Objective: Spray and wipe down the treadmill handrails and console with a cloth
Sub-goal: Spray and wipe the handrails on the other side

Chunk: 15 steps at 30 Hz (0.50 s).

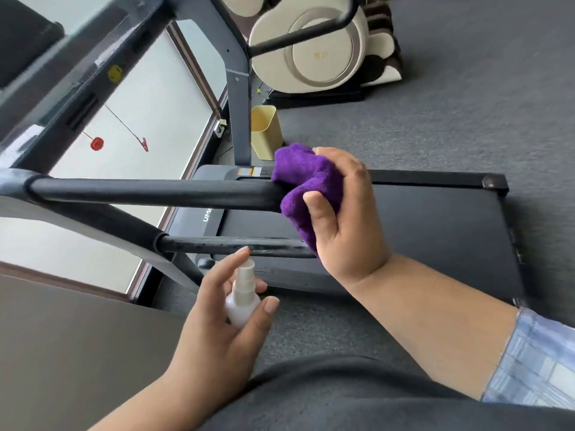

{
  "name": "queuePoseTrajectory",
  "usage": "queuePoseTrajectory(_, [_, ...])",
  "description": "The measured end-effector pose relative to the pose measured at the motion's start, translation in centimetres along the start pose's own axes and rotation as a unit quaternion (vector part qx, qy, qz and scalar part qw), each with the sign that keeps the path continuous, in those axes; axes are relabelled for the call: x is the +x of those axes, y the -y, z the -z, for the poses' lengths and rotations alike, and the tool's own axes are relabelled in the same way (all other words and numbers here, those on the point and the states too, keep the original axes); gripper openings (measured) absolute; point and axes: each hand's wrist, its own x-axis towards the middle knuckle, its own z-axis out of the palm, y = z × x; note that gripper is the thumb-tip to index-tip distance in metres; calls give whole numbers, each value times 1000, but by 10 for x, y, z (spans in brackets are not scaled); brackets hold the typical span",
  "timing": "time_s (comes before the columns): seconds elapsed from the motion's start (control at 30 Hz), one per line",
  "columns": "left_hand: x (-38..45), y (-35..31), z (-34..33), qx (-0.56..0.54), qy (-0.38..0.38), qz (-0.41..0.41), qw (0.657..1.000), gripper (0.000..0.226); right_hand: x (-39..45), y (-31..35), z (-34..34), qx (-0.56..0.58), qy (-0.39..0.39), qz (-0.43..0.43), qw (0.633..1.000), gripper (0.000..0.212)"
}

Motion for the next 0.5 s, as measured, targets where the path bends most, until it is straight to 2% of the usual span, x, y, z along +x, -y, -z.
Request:
queuePoseTrajectory(0.07, [0, -4, -1, -5, -4, 7, 1000, 64, 13, 11, -9, -44, 53, 38, 997, 55])
queuePoseTrajectory(0.13, [-3, -6, -2, -8, -5, 16, 1000, 63, 9, 10, -12, -118, 99, 37, 987, 63])
queuePoseTrajectory(0.2, [-6, -7, -2, -12, -13, 27, 999, 62, -4, 0, -8, -147, 110, 24, 983, 69])
queuePoseTrajectory(0.5, [-17, -12, -6, -33, -27, 53, 998, 60, -25, -17, 9, -71, 104, -48, 991, 72])
